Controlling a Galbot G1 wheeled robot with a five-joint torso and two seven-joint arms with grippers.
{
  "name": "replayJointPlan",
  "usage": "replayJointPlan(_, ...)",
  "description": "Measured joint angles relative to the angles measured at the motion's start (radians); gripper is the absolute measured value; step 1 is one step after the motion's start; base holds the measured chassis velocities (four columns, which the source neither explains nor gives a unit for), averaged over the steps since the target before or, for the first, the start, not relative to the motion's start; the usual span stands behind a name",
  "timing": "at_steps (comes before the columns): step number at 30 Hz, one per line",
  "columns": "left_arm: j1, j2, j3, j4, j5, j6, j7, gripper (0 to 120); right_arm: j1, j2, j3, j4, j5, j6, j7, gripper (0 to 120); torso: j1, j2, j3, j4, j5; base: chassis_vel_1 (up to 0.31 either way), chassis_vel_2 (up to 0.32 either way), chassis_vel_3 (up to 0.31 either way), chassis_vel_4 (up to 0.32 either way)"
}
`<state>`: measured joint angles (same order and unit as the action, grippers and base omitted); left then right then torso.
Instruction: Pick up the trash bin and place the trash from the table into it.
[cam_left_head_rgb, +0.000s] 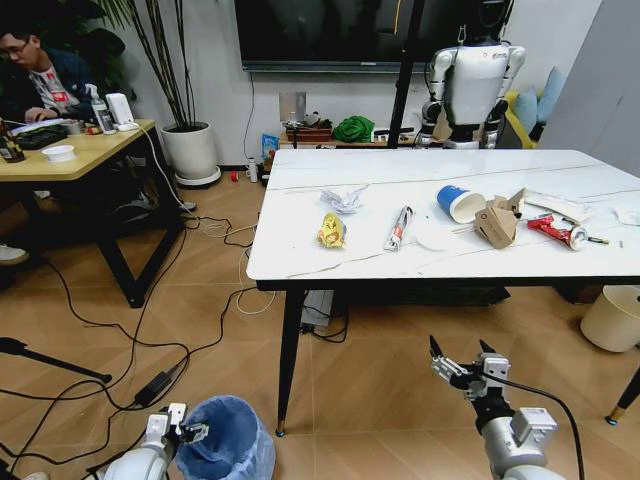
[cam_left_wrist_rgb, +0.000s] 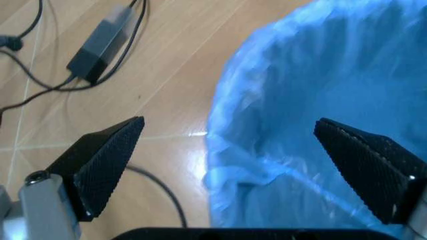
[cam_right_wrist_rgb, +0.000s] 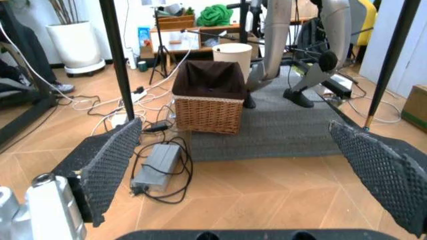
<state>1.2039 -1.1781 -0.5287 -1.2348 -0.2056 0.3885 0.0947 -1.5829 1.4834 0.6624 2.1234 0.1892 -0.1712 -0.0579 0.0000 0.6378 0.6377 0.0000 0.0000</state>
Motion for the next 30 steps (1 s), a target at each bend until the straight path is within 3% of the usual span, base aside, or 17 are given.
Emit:
replayJointPlan(21, -0.071, -0.027, 0.007, 0.137, 0.073, -0.008, 0.032, 98, -0.011, 0.014, 0.012, -0.004, -0.015, 0.008, 0.004, 100, 0.0, 0.0, 0.0, -0.0002, 0.0, 0.0, 0.0, 0.0, 0.0)
replayJointPlan(23, -0.075, -0.031, 0.005, 0.144, 0.089, -0.015, 0.032, 95, -0.009, 0.013, 0.013, -0.007, -0.015, 0.008, 0.004, 100, 0.0, 0.0, 0.0, -0.0002, 0.0, 0.0, 0.0, 0.0, 0.0)
replayJointPlan(28, -0.078, -0.033, 0.006, 0.149, 0.1, -0.016, 0.032, 74, -0.006, 0.012, 0.016, -0.01, -0.014, 0.008, 0.005, 100, 0.0, 0.0, 0.0, -0.0001, 0.0, 0.0, 0.0, 0.0, 0.0)
replayJointPlan(30, -0.078, -0.033, 0.006, 0.149, 0.101, -0.016, 0.031, 73, -0.006, 0.012, 0.017, -0.01, -0.014, 0.008, 0.005, 100, 0.0, 0.0, 0.0, -0.0001, 0.0001, 0.0, 0.0, 0.0, 0.0)
